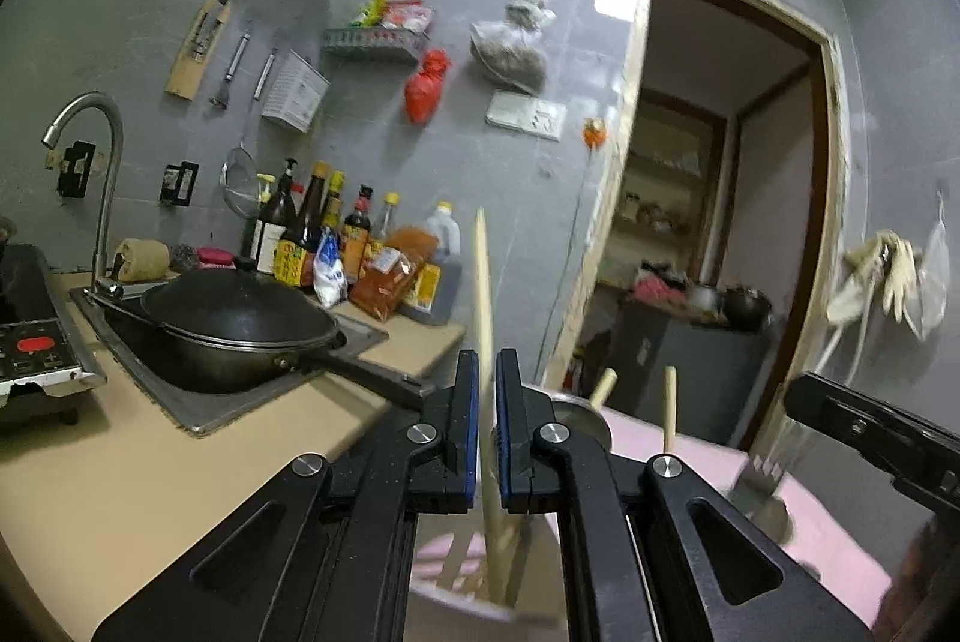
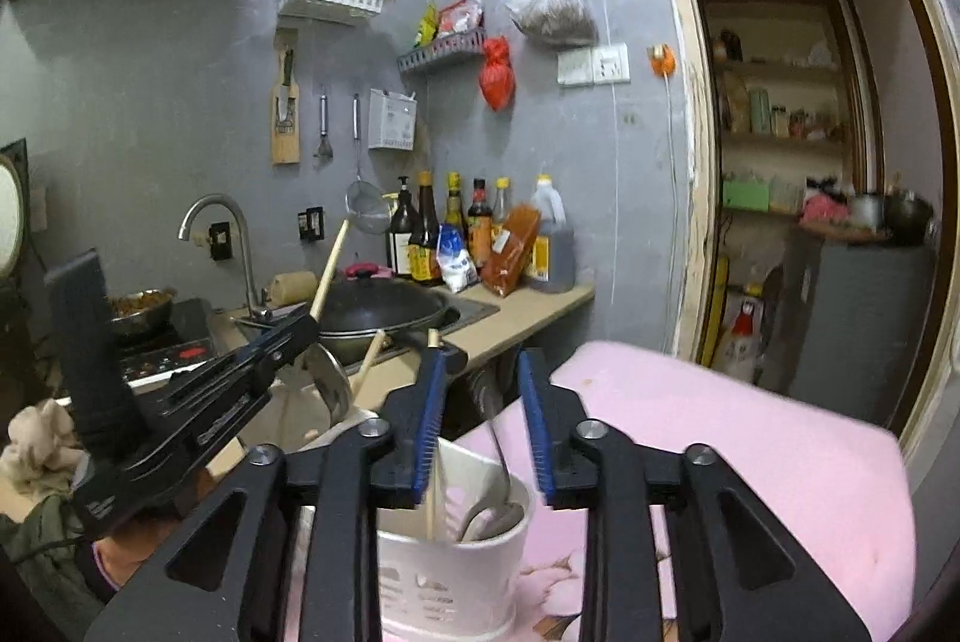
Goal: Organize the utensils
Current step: 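Lower the chopstick and fork into the holder and open both tools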
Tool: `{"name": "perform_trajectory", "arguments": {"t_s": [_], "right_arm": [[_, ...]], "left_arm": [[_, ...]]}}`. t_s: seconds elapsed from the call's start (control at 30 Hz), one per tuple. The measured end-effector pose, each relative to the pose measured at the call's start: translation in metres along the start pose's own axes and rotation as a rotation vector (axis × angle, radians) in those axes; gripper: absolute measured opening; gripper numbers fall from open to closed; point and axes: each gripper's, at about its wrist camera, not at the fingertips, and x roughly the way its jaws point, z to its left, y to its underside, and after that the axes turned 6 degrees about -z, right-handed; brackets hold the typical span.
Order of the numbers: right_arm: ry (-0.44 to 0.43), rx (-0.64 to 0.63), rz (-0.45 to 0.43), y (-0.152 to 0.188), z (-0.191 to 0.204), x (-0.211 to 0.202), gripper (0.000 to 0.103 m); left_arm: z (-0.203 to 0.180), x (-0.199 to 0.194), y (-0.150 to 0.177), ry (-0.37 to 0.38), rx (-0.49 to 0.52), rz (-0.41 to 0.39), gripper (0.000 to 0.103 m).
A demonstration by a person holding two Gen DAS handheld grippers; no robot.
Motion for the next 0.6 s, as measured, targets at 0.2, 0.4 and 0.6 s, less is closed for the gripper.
{"name": "perform_trajectory", "arguments": {"t_s": [0.2, 0.4, 0.6], "right_arm": [[-0.033, 0.088, 0.001, 0.003, -0.008, 0.000, 0.036], [-0.011, 0.106, -0.042, -0.001, -0.012, -0.013, 0.071], [0.073, 0.101, -0.090, -0.005, -0.025, -0.037, 0.092]], "left_arm": [[-0.004, -0.008, 0.002, 0.032, 0.016, 0.029, 0.024], [-0.006, -0.013, 0.001, 0.027, 0.004, 0.056, 0.033], [-0.028, -0.027, -0.007, 0.039, 0.057, 0.045, 0.065]]}}
